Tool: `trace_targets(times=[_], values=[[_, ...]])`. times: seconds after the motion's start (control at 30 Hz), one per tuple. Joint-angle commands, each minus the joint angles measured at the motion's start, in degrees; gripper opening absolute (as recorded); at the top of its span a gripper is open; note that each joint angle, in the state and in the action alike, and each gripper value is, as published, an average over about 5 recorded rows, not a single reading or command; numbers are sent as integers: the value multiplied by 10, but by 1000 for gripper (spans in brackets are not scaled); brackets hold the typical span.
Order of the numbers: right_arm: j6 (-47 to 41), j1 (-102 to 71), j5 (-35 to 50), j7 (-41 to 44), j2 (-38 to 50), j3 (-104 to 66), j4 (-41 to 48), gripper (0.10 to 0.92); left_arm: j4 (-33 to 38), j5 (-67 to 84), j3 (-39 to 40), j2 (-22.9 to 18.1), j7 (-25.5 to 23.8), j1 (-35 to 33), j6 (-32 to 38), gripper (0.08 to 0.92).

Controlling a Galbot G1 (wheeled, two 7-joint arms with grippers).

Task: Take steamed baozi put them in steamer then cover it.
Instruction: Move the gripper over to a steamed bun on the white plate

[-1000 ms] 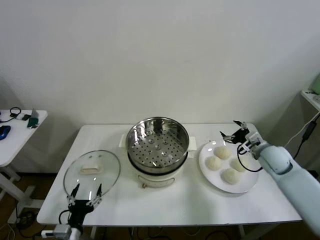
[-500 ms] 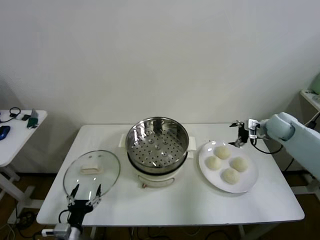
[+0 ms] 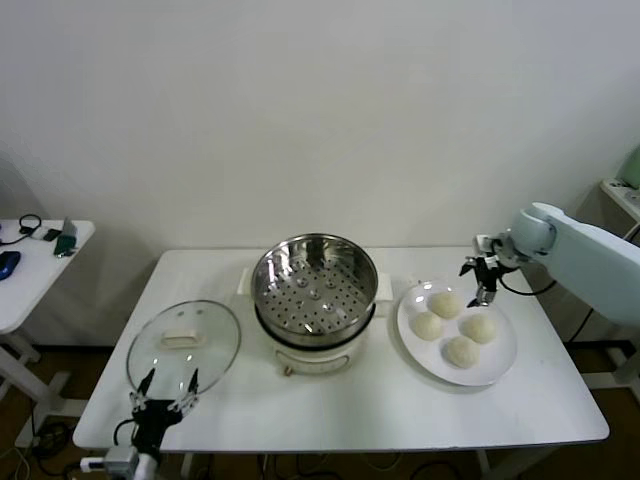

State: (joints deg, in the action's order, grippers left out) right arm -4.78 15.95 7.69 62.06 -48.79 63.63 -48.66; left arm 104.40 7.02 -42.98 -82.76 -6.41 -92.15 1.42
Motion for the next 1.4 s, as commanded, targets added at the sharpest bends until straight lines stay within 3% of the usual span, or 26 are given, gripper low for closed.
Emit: trace_targets(times=[0.03,0.4,0.67,1.27,1.4], values=[[33,4,-7,36,-93,30,132,823,-6,1,-3,1,0,0,2,823],[50,-54,-26,26,-136,-32,204,823,-11,1,-1,0,0,0,5,823],[83,-67,-93,12,-176,-81,267,823,-17,0,2,-3,0,2,5,823],[79,-72,-107,22,-182,-86,278,800,-26,7,3,-2,0,3,8,823],[80,-75,-108,18,-188,-94,284,753,-27,7,4,-1,0,4,8,823]])
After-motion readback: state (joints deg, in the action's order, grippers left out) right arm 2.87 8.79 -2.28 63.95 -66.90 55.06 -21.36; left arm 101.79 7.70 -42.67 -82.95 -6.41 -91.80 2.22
